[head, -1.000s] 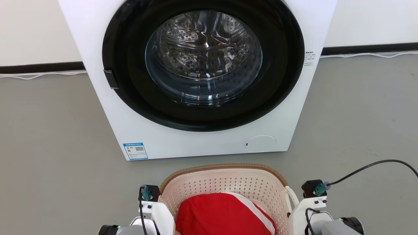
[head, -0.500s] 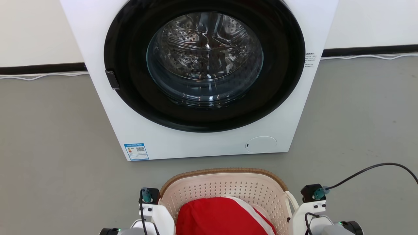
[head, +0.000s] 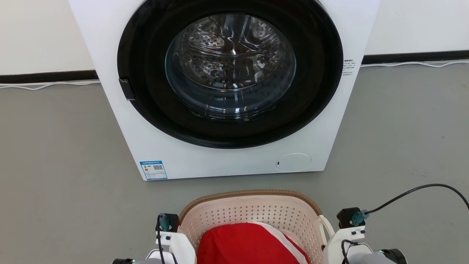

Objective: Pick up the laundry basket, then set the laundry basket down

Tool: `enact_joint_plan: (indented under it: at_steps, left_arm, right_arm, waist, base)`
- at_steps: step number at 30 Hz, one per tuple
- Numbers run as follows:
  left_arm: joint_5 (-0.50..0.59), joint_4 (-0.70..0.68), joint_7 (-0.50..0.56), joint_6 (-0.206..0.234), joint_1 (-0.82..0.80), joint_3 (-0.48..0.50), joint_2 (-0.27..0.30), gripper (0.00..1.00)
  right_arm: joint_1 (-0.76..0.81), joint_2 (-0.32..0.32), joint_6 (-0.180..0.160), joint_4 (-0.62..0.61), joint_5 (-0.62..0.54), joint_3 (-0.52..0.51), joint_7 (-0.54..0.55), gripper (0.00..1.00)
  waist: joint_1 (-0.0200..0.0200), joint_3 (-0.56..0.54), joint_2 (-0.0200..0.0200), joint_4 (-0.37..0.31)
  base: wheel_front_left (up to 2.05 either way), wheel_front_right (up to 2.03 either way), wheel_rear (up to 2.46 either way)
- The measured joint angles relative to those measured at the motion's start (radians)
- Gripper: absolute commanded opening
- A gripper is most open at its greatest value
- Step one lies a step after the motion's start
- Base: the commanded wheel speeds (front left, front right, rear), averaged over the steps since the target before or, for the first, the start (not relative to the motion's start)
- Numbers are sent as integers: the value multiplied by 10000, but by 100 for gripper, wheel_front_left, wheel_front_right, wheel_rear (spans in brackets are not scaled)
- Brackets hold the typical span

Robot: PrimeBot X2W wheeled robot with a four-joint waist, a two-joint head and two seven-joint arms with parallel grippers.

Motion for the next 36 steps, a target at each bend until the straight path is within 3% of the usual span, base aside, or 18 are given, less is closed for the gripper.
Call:
enact_joint_plan:
  at_steps: [36]
  left_arm:
    - [-949,249,-293,6,-101,-963,0,0]
  right_arm:
    - [-24,0,-2,52,259,387,-151,0]
  waist:
    - [0,84,0,59]
  base:
    - [0,0,0]
